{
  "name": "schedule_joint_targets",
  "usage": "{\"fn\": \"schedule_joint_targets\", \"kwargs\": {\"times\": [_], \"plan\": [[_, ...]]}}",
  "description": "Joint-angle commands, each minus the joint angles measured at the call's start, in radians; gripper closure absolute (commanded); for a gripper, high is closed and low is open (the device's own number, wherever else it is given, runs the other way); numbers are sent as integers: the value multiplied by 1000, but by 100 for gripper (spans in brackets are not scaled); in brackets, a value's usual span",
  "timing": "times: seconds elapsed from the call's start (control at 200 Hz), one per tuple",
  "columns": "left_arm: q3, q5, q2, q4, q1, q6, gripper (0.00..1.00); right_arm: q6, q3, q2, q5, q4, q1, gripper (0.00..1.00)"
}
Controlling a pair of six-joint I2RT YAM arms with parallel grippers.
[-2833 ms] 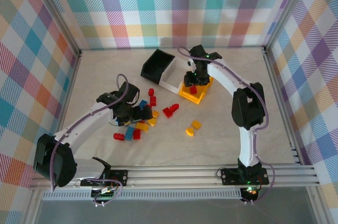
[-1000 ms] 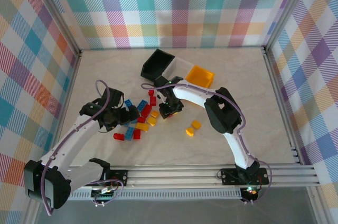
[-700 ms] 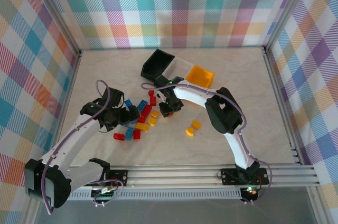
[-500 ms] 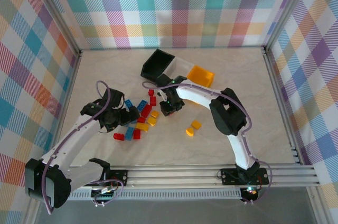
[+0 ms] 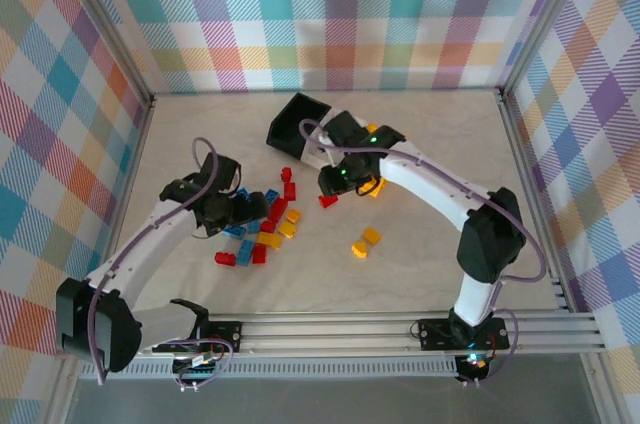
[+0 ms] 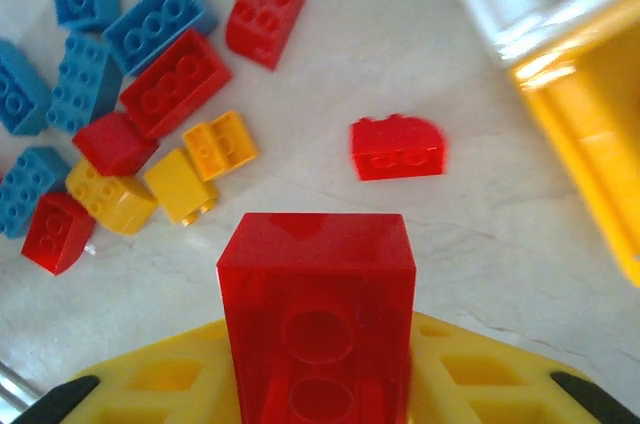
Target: Sort the legos into containers by color
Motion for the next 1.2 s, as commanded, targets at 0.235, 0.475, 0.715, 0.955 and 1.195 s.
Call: {"fn": "schedule_joint_targets", "kwargs": {"times": [0.235,0.475,0.715,0.955,1.195], "plan": [[244,35,230,-30,-150,181,0,13,113,133,9,-35,-201,63],[321,91,338,-25,-173,209,0,13,287,353,15,-45,-245,63],[335,121,352,-49,-176,220,0,27,428,508,30,-79,-249,63],[305,118,338,-48,-174,221,0,40,428,520,33,-75,-249,61],[311,132,360,-32,-176,223,0,32,417,486,45,-77,-250,51]]}}
